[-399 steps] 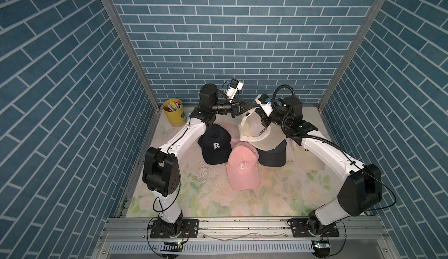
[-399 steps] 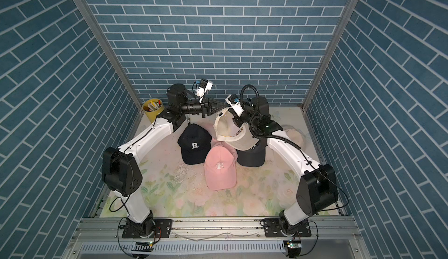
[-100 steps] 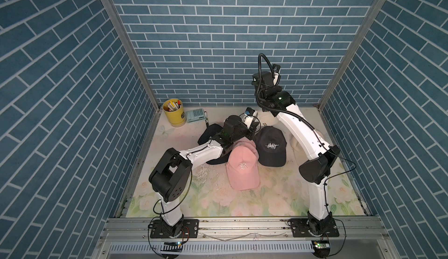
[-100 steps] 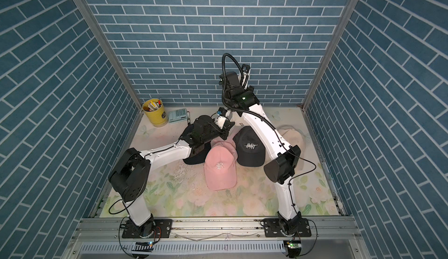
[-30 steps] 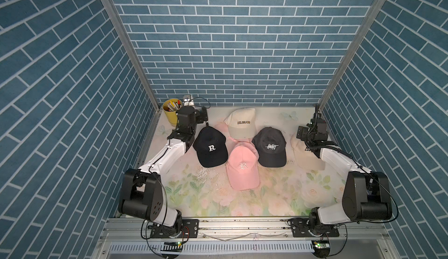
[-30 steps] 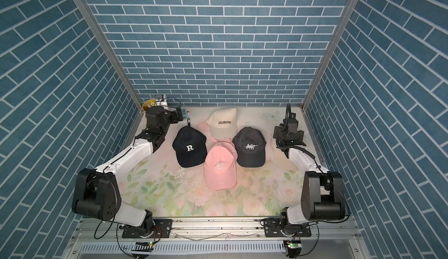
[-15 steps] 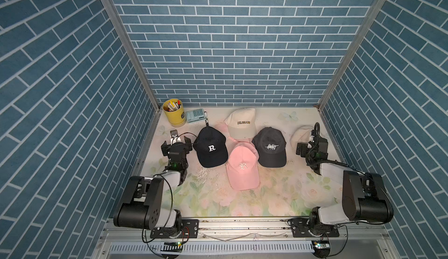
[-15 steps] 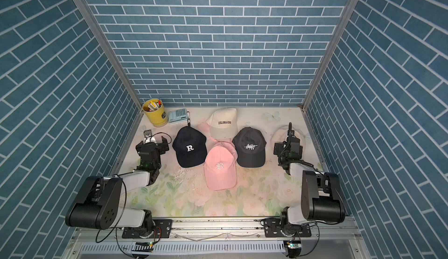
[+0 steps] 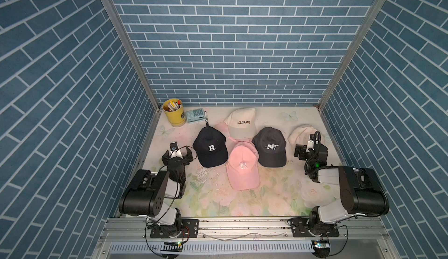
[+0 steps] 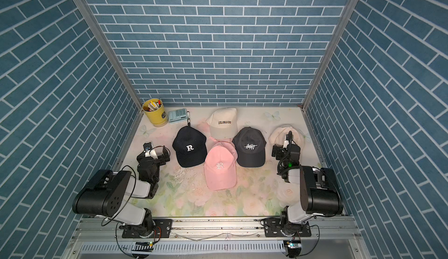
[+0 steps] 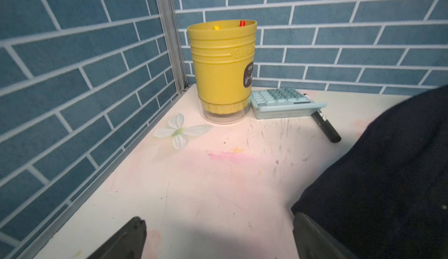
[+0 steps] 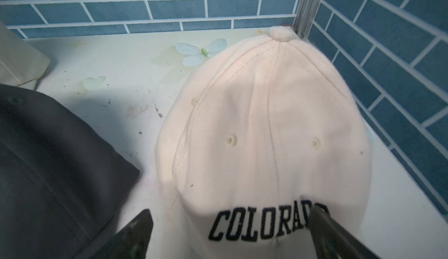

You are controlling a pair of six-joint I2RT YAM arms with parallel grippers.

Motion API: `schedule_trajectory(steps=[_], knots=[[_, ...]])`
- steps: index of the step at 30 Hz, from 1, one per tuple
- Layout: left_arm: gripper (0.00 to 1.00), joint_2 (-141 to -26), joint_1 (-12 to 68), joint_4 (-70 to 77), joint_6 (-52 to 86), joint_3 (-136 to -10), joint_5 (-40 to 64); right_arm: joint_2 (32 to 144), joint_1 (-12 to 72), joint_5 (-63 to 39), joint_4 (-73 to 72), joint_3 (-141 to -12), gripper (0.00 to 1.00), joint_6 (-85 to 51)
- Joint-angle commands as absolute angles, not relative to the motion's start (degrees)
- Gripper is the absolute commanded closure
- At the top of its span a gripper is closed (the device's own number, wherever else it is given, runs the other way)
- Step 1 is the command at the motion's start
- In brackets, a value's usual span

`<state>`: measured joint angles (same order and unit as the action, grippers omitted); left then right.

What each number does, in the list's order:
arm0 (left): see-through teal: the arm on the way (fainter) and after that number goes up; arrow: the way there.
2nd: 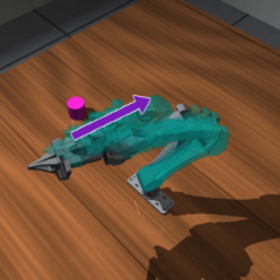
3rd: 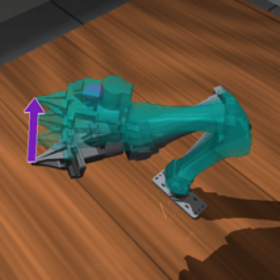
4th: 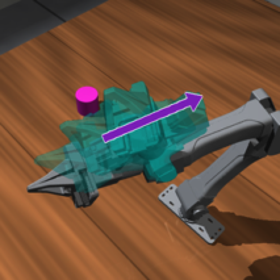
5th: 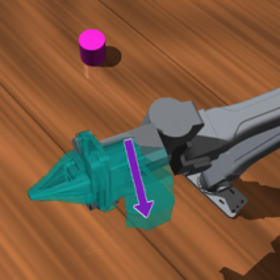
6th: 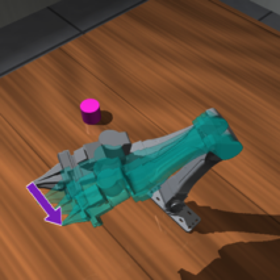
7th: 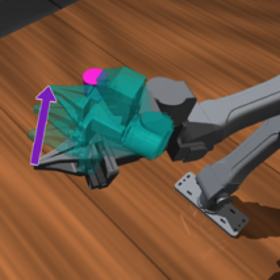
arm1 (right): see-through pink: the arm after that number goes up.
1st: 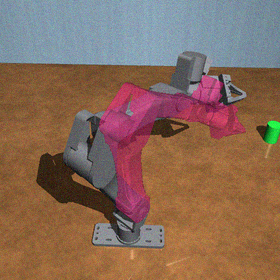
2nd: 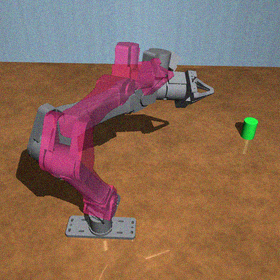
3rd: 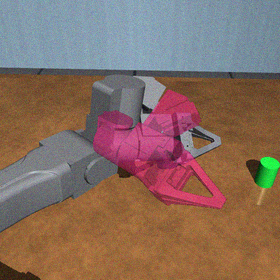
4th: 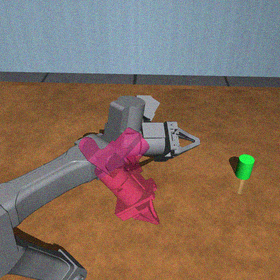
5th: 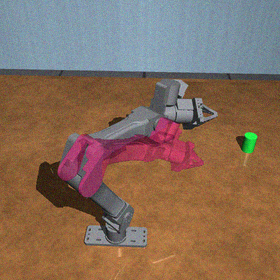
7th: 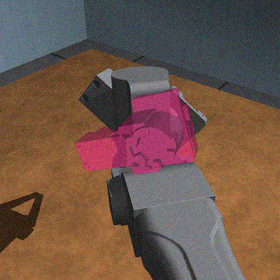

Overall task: Open the adjustable buckle of the baseball cap
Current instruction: Reset both arms

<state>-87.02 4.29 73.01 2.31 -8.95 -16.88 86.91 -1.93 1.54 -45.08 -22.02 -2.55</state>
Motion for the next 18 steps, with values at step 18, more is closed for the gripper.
schedule_trajectory(steps=[18], knots=[[0.0, -86.98, 4.2, 75.15, 2.12, -11.42, -15.38, 87.55, -2.2, 2.59, -46.59, -23.2, 0.01, -2.75]])
